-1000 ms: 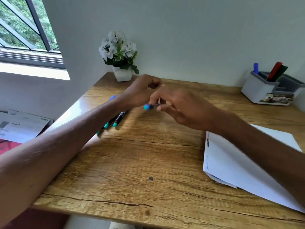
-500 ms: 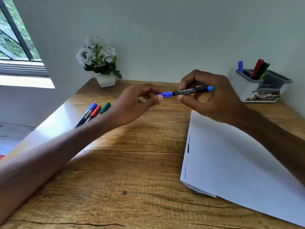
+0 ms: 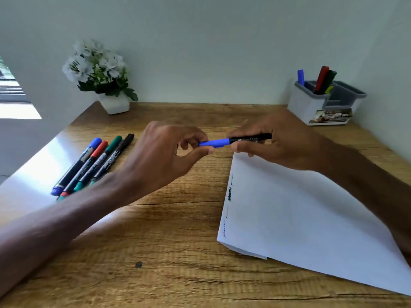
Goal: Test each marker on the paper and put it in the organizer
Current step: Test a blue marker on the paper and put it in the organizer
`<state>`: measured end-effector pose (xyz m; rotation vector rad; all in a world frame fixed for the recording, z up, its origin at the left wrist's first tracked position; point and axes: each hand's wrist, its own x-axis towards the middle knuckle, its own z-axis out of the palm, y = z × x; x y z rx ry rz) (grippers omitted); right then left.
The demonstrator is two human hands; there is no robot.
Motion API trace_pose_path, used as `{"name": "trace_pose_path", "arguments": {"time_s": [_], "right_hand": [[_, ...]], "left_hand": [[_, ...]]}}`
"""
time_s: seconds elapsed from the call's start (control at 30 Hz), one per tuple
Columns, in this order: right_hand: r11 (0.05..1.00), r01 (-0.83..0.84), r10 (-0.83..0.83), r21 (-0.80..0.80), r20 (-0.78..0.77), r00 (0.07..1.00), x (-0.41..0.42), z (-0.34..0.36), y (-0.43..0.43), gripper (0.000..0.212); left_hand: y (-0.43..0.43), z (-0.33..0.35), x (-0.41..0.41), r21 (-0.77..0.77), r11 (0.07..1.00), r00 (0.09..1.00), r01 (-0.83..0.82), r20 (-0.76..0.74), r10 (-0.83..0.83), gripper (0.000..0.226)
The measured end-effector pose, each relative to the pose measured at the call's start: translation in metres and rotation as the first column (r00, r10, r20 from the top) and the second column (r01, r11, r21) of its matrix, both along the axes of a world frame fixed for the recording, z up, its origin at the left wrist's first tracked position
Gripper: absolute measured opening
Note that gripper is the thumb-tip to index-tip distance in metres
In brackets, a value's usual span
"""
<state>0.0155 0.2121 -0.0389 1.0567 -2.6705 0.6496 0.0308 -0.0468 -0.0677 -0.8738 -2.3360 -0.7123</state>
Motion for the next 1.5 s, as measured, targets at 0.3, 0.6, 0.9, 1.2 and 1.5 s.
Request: {"name": "trace_pose_path", "arguments": {"time_s": [0.3, 0.6, 0.9, 1.2, 1.5], "right_hand": [[0.969, -0.027, 0.054, 0.247, -0.105, 0.993, 0.011, -0.004, -0.008, 0.029], [0.998, -0.057, 0.06, 0.018, -0.213, 0.975, 0.013, -0.014, -0.015, 0.025], [0.999, -0.043, 0.044, 0.008, -0.26, 0.965, 0.012, -0.018, -0.015, 0.028], [0.982, 0.135, -0.107, 0.132, -0.198, 0.974, 0.006, -0.012, -0.008, 0.041], [0.835, 0.279, -0.075, -0.473, 0.405, 0.911, -0.01, -0.013, 0.019, 0.032]], "left_hand": [[0.005, -0.002, 0.006, -0.028, 0.999, 0.999, 0.027, 0.028, -0.026, 0.038], [0.01, -0.005, 0.008, -0.111, 0.993, 0.999, 0.047, 0.027, -0.044, 0.048], [0.006, -0.008, 0.005, -0.202, 0.978, 0.998, 0.054, -0.023, -0.06, 0.046], [0.005, -0.012, 0.006, -0.217, 0.974, 0.996, -0.056, 0.059, 0.071, 0.034], [0.008, -0.008, 0.01, -0.04, 0.989, 0.941, 0.143, 0.316, -0.123, 0.026]]}}
